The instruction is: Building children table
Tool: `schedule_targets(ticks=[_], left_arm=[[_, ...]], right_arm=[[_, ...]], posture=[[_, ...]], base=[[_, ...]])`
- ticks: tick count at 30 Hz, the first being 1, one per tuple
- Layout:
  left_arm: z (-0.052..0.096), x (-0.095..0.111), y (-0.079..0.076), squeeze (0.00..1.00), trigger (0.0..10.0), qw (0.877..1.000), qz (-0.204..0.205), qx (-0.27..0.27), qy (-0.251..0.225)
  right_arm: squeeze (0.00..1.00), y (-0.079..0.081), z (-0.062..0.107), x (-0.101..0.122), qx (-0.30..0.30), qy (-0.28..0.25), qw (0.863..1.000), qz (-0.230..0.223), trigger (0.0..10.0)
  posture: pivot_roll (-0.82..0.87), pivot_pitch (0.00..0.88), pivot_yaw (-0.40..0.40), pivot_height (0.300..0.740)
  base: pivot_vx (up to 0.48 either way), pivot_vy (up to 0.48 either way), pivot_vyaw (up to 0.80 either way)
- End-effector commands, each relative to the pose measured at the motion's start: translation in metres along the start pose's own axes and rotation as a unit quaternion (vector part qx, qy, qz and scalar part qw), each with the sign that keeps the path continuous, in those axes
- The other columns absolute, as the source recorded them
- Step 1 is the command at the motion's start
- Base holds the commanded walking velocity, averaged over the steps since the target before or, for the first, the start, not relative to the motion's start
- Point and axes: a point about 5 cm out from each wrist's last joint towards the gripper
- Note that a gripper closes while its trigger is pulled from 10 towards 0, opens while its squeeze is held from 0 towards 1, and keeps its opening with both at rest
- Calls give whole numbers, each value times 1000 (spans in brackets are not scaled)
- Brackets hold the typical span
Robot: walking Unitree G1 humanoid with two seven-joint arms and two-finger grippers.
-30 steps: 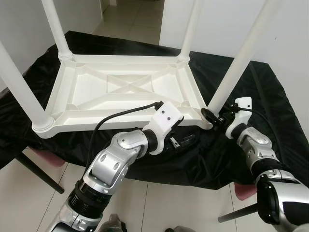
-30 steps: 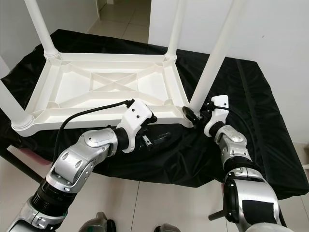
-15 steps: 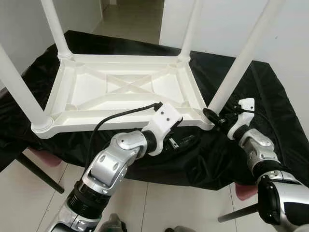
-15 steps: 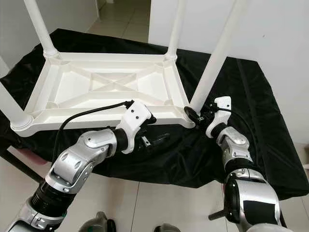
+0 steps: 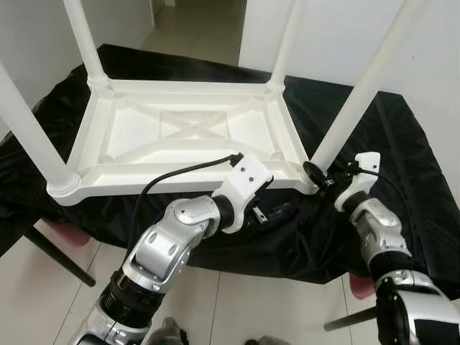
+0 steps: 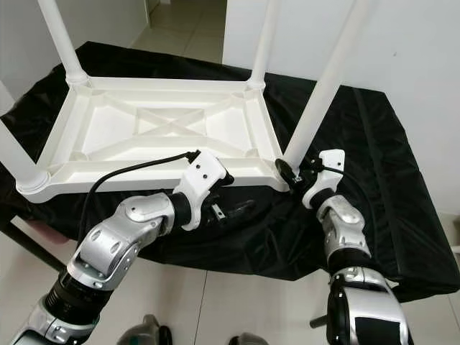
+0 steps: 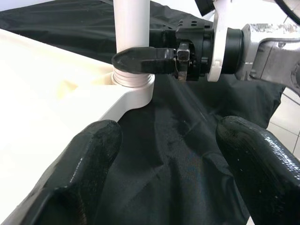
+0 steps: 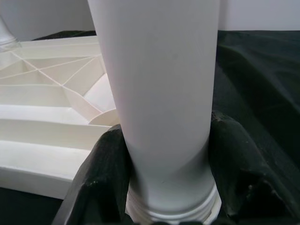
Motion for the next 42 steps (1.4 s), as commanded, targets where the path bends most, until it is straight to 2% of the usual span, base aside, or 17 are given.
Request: schedule_targets(ticks=[1,2,4,5,6,8,11,13,16,17,23,24,31,32,33,42], left_arm=[[-1,0,-2,0,10000,1000,0,0,2],[-2,1,-2,0,10000,1000,0,-1,1],[-4,2,-2,0,10000,1000,-2,-5,-2],[-4,2,-2,0,10000,1000,-2,-5,-2],[-4,2,-2,0,10000,1000,-3,-7,-2],[-5,2,-3,0,10000,1000,-5,-11,-2],[-5,2,-3,0,10000,1000,-6,-13,-2],[-5,2,-3,0,10000,1000,-6,-13,-2],[-5,2,-3,0,10000,1000,-6,-14,-1],[-5,1,-4,0,10000,1000,-5,-14,0],[-4,1,-4,0,10000,1000,-4,-11,1],[-4,0,-4,0,10000,1000,-3,-7,2],[-4,0,-3,0,10000,1000,-4,-5,2],[-4,0,-2,0,10000,1000,-4,-4,1],[-4,0,-2,0,10000,1000,-5,-4,1],[-5,2,0,0,10000,1000,-8,-2,-2]], right_arm=[[0,0,5,-14,-12,22,999,-28,0],[0,6,5,-15,-16,13,999,-27,0],[0,20,1,-17,-94,-20,993,-62,0],[0,20,1,-17,-94,-20,993,-62,0],[0,24,0,-19,-129,-23,989,-67,0],[0,37,-1,-25,-177,-26,982,-58,0],[0,42,-1,-28,-193,-27,979,-53,0],[0,48,-1,-31,-236,-27,970,-48,0],[0,53,-2,-31,-253,-28,966,-48,0],[0,62,-5,-31,-266,-31,963,-44,0],[0,70,-7,-31,-251,-27,967,-42,0],[0,71,-4,-32,-253,-14,967,-36,10000],[0,70,-1,-31,-259,-9,966,-24,10000],[475,68,1,-29,-250,-18,968,-19,10000],[1000,65,3,-28,-236,-26,971,-19,10000],[1000,56,8,-20,-166,-45,985,-34,10000]], posture=[[60,31,-50,740],[53,26,-49,740],[43,18,-44,740],[43,18,-44,740],[43,17,-43,740],[41,12,-41,740],[41,10,-41,740],[44,8,-40,740],[47,7,-42,740],[52,5,-42,740],[61,0,-47,740],[62,0,-50,740],[55,0,-51,740],[53,0,-50,740],[53,0,-50,740],[50,0,-50,740]], base=[[0,0,0],[0,0,0],[0,0,0],[0,0,0],[0,0,0],[0,0,0],[0,0,0],[0,0,0],[0,0,0],[0,0,0],[0,0,0],[0,0,0],[0,0,0],[0,0,0],[0,0,0],[0,0,0]])
Point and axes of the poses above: a point about 5 cm out from each wrist's last joint towards the gripper, its own z axis pointing back from the gripper into the wrist, its own x axis along the axis of the wrist's last joint, y = z × x, and after that the axes turned 10 degrees about -z, right-handed
